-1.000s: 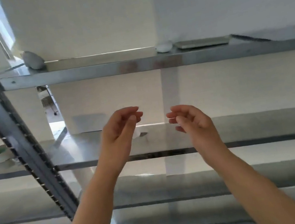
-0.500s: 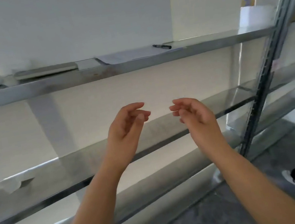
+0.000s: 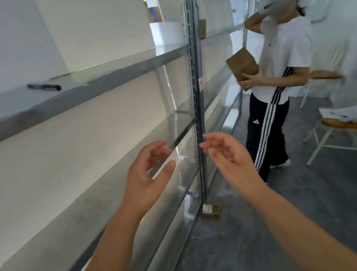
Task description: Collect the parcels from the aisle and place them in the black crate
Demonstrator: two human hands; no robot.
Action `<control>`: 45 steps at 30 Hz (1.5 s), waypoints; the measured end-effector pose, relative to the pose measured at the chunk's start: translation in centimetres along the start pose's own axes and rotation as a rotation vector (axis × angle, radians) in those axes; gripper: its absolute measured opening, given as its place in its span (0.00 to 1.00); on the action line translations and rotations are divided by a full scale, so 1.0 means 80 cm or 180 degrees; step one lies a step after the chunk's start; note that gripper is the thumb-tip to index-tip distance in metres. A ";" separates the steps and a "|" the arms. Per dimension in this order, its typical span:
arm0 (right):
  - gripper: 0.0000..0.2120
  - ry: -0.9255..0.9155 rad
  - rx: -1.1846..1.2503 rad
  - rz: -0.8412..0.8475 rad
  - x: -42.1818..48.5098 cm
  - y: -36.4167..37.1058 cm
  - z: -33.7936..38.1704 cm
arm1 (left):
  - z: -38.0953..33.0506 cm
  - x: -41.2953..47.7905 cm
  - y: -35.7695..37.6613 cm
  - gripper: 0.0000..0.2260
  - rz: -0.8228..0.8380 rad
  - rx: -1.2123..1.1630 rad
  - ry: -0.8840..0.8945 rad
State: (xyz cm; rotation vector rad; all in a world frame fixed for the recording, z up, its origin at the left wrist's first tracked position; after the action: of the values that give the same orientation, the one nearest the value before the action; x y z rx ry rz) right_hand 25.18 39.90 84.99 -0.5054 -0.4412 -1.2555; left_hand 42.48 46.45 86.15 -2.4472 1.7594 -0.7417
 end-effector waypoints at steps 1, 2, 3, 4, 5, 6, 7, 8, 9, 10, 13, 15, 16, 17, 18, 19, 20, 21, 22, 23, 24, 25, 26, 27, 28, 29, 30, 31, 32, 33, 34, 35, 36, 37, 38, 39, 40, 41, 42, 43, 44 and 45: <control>0.15 0.0002 -0.0063 -0.0094 0.007 -0.010 -0.004 | 0.002 0.016 0.012 0.18 0.0137 -0.0102 0.0048; 0.15 0.0012 -0.0128 -0.0204 0.013 -0.020 -0.009 | 0.004 0.031 0.024 0.18 0.0271 -0.0177 0.0079; 0.14 0.0033 -0.0197 -0.0314 0.017 -0.030 -0.014 | 0.007 0.046 0.037 0.17 0.0391 -0.0241 0.0097; 0.14 0.0074 -0.0270 -0.0425 0.020 -0.040 -0.019 | 0.012 0.060 0.050 0.16 0.0493 -0.0314 0.0089; 0.13 0.0122 -0.0340 -0.0526 0.021 -0.049 -0.026 | 0.018 0.073 0.064 0.15 0.0589 -0.0395 0.0062; 0.12 0.0172 -0.0415 -0.0620 0.021 -0.060 -0.032 | 0.025 0.085 0.079 0.14 0.0696 -0.0456 0.0025; 0.12 0.0229 -0.0497 -0.0710 0.020 -0.071 -0.039 | 0.032 0.096 0.095 0.14 0.0814 -0.0503 0.0001; 0.12 0.0301 -0.0587 -0.0806 0.018 -0.083 -0.047 | 0.038 0.105 0.111 0.14 0.0935 -0.0539 -0.0012; 0.12 0.0377 -0.0684 -0.0908 0.016 -0.096 -0.054 | 0.044 0.113 0.128 0.14 0.1058 -0.0583 -0.0025; 0.12 0.0427 -0.0780 -0.1009 0.012 -0.109 -0.060 | 0.049 0.119 0.146 0.13 0.1188 -0.0631 -0.0039; 0.13 0.0540 -0.0972 -0.1311 0.000 -0.151 -0.072 | 0.056 0.132 0.203 0.12 0.1532 -0.0696 -0.0093; 0.12 0.0619 -0.1038 -0.1487 -0.010 -0.177 -0.080 | 0.057 0.138 0.240 0.11 0.1642 -0.0754 -0.0116; 0.12 0.0643 -0.1051 -0.1551 -0.015 -0.190 -0.085 | 0.056 0.139 0.258 0.11 0.1697 -0.0770 -0.0135; 0.12 0.0659 -0.1061 -0.1609 -0.020 -0.203 -0.090 | 0.056 0.138 0.275 0.11 0.1770 -0.0793 -0.0154; 0.13 0.0679 -0.1066 -0.1657 -0.025 -0.216 -0.096 | 0.056 0.136 0.292 0.11 0.1854 -0.0810 -0.0174; 0.14 0.0723 -0.1069 -0.1688 -0.029 -0.228 -0.104 | 0.056 0.133 0.308 0.11 0.1936 -0.0823 -0.0206; 0.15 0.0773 -0.1065 -0.1697 -0.033 -0.240 -0.112 | 0.056 0.131 0.324 0.10 0.1996 -0.0830 -0.0242; 0.16 0.0800 -0.1057 -0.1678 -0.036 -0.251 -0.120 | 0.055 0.131 0.339 0.10 0.2018 -0.0832 -0.0261; 0.17 0.0816 -0.1044 -0.1628 -0.038 -0.262 -0.128 | 0.052 0.133 0.354 0.10 0.2016 -0.0835 -0.0273; 0.18 0.0842 -0.1014 -0.1553 -0.038 -0.272 -0.135 | 0.050 0.135 0.369 0.10 0.1998 -0.0829 -0.0299; 0.18 0.0879 -0.0984 -0.1485 -0.040 -0.283 -0.142 | 0.047 0.136 0.386 0.09 0.1988 -0.0824 -0.0341; 0.19 0.0900 -0.0972 -0.1442 -0.041 -0.296 -0.146 | 0.043 0.137 0.403 0.09 0.1986 -0.0820 -0.0371; 0.19 0.0903 -0.0985 -0.1447 -0.043 -0.314 -0.148 | 0.038 0.138 0.421 0.09 0.1992 -0.0815 -0.0375; 0.19 0.0905 -0.1011 -0.1494 -0.045 -0.336 -0.149 | 0.034 0.139 0.440 0.09 0.1996 -0.0785 -0.0367; 0.20 0.0912 -0.1048 -0.1574 -0.048 -0.361 -0.152 | 0.030 0.140 0.459 0.09 0.1988 -0.0741 -0.0358; 0.20 0.0929 -0.1082 -0.1661 -0.052 -0.389 -0.155 | 0.027 0.143 0.478 0.10 0.1958 -0.0708 -0.0365; 0.21 0.0956 -0.1104 -0.1734 -0.056 -0.417 -0.160 | 0.025 0.146 0.496 0.12 0.1896 -0.0692 -0.0411; 0.21 0.0987 -0.1124 -0.1775 -0.061 -0.443 -0.165 | 0.024 0.149 0.512 0.13 0.1818 -0.0701 -0.0481; 0.22 0.1016 -0.1157 -0.1791 -0.064 -0.466 -0.172 | 0.024 0.151 0.529 0.14 0.1745 -0.0724 -0.0548; 0.21 0.1047 -0.1197 -0.1790 -0.067 -0.486 -0.179 | 0.025 0.153 0.546 0.15 0.1707 -0.0740 -0.0594; 0.20 0.1095 -0.1231 -0.1799 -0.070 -0.505 -0.188 | 0.026 0.153 0.565 0.15 0.1713 -0.0737 -0.0616; 0.20 0.1143 -0.1234 -0.1815 -0.073 -0.522 -0.197 | 0.027 0.152 0.586 0.16 0.1755 -0.0714 -0.0636; 0.19 0.1190 -0.1220 -0.1840 -0.073 -0.537 -0.208 | 0.029 0.151 0.607 0.16 0.1819 -0.0693 -0.0657; 0.19 0.1240 -0.1193 -0.1865 -0.073 -0.551 -0.219 | 0.031 0.151 0.628 0.16 0.1890 -0.0676 -0.0681; 0.18 0.1290 -0.1170 -0.1889 -0.072 -0.564 -0.232 | 0.034 0.152 0.649 0.16 0.1963 -0.0668 -0.0710; 0.18 0.1343 -0.1149 -0.1902 -0.070 -0.577 -0.246 | 0.038 0.156 0.671 0.16 0.2031 -0.0668 -0.0740; 0.18 0.1393 -0.1134 -0.1909 -0.068 -0.591 -0.262 | 0.044 0.163 0.694 0.16 0.2090 -0.0654 -0.0764; 0.18 0.1443 -0.1137 -0.1915 -0.065 -0.604 -0.277 | 0.051 0.172 0.716 0.15 0.2143 -0.0631 -0.0780; 0.18 0.1492 -0.1159 -0.1935 -0.061 -0.618 -0.294 | 0.059 0.182 0.740 0.15 0.2193 -0.0619 -0.0793; 0.18 0.1540 -0.1175 -0.1967 -0.056 -0.634 -0.312 | 0.069 0.195 0.766 0.14 0.2238 -0.0627 -0.0816; 0.17 0.1597 -0.1179 -0.2008 -0.050 -0.650 -0.332 | 0.079 0.208 0.791 0.13 0.2271 -0.0635 -0.0851; 0.17 0.1668 -0.1165 -0.2052 -0.043 -0.664 -0.351 | 0.089 0.220 0.815 0.12 0.2306 -0.0638 -0.0891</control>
State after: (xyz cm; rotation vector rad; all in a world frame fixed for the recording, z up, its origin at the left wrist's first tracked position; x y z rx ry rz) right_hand -25.92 14.02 66.54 -0.3212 0.0948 -2.0405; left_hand -8.08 5.58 66.54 -1.6546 2.4226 -0.1497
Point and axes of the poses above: each hand's wrist, its own x-axis towards the middle knuckle, its own y-axis out of the palm, z = x × y, the point moved 7 cm from there along x, towards the middle knuckle, and after that the axes turned 8 degrees about -y, right-handed, at the moved point
